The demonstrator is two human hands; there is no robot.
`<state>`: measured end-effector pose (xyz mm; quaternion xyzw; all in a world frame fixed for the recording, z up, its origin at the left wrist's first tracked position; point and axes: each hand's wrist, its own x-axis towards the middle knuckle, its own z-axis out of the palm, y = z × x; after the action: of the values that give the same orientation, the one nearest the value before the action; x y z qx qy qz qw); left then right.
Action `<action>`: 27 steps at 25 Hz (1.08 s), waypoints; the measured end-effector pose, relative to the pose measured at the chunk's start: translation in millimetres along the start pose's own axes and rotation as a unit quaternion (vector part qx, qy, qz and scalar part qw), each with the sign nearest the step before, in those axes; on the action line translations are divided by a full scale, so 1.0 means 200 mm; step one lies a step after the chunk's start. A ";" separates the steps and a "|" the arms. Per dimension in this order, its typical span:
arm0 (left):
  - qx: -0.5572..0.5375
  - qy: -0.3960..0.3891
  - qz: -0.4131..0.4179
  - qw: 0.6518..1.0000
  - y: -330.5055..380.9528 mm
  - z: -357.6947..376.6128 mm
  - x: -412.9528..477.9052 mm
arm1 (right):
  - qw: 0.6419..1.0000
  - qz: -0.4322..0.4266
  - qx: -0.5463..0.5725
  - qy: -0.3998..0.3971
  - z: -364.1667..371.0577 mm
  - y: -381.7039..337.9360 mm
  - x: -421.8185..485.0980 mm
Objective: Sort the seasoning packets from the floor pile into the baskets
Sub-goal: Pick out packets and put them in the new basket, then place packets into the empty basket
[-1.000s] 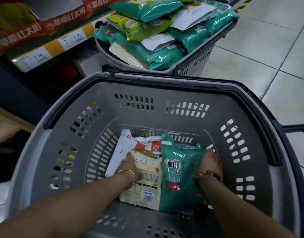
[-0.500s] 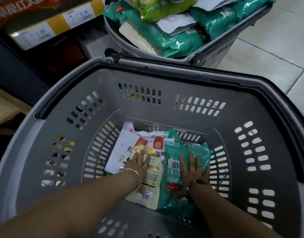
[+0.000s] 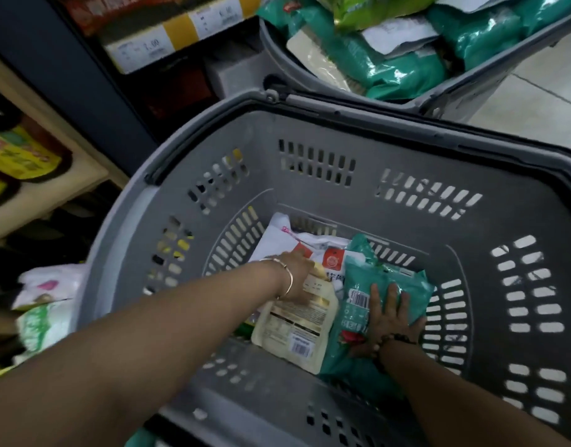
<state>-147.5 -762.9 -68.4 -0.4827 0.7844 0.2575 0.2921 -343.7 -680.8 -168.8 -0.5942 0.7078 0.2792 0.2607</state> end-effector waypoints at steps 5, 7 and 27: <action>-0.134 0.143 -0.026 0.980 -0.05 -0.19 -0.40 | 1.000 0.003 0.001 -0.022 -0.16 -0.04 -0.12; -0.204 0.223 -0.032 0.953 -0.07 -0.24 -0.65 | 0.998 -0.058 -0.001 -0.001 -0.37 -0.16 -0.21; -0.608 0.443 -0.501 0.429 -0.16 1.50 -2.09 | 0.683 -0.725 -0.083 0.036 -0.07 -1.83 -1.58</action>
<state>96.4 -316.0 14.3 -0.8913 0.0677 0.2271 -0.3865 67.8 -520.3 31.0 -0.9504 0.0388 0.0390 0.3060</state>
